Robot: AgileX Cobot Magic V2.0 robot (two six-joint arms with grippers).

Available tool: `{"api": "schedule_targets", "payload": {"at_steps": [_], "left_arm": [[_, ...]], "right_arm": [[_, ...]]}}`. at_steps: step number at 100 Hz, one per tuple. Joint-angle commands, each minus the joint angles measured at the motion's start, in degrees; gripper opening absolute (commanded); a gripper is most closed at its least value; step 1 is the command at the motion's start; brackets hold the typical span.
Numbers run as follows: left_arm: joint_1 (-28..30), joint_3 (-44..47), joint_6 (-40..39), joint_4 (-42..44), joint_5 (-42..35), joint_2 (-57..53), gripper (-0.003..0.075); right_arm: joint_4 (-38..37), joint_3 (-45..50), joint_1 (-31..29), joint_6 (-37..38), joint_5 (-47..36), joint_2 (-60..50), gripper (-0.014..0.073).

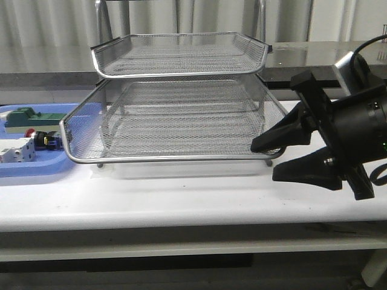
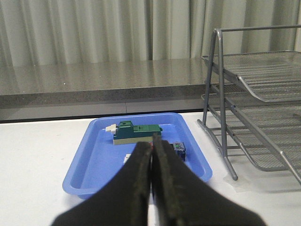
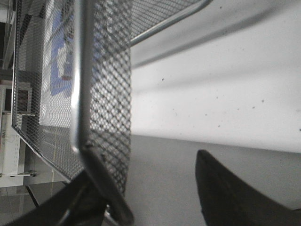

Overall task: Place button on rack with both arms
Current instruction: 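Pull the middle wire tray outward toward the robot with the right gripper, then release the tray and withdraw the right gripper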

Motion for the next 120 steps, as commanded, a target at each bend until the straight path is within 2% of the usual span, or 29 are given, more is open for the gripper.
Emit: {"api": "schedule_targets", "payload": {"at_steps": [1,35,46,68,83,100,120], "left_arm": [[0.1,2.6,-0.6,-0.4,-4.7,-1.8,0.0004],[0.1,2.6,-0.6,-0.4,-4.7,-1.8,0.0004],[0.1,2.6,-0.6,-0.4,-4.7,-1.8,0.0004],[0.1,2.6,-0.6,-0.4,-4.7,-1.8,0.0004],[0.1,2.6,-0.6,-0.4,-4.7,-1.8,0.0004],[0.1,2.6,-0.6,-0.4,-4.7,-1.8,0.0004],[0.1,2.6,-0.6,-0.4,-4.7,-1.8,0.0004]], "right_arm": [[0.1,-0.4,-0.1,-0.5,4.4,-1.6,0.0470],[-0.3,2.5,-0.1,-0.3,2.1,-10.5,0.0470],[-3.7,3.4,-0.1,2.8,-0.6,-15.2,0.0470],[-25.1,3.5,-0.1,19.9,-8.5,-27.3,0.0468],[-40.2,3.0,-0.1,33.0,-11.1,-35.7,0.0468],[-56.8,0.7,-0.1,47.0,-10.1,-43.2,0.0468],[-78.3,-4.8,-0.1,63.8,-3.4,-47.8,0.0468]]}}
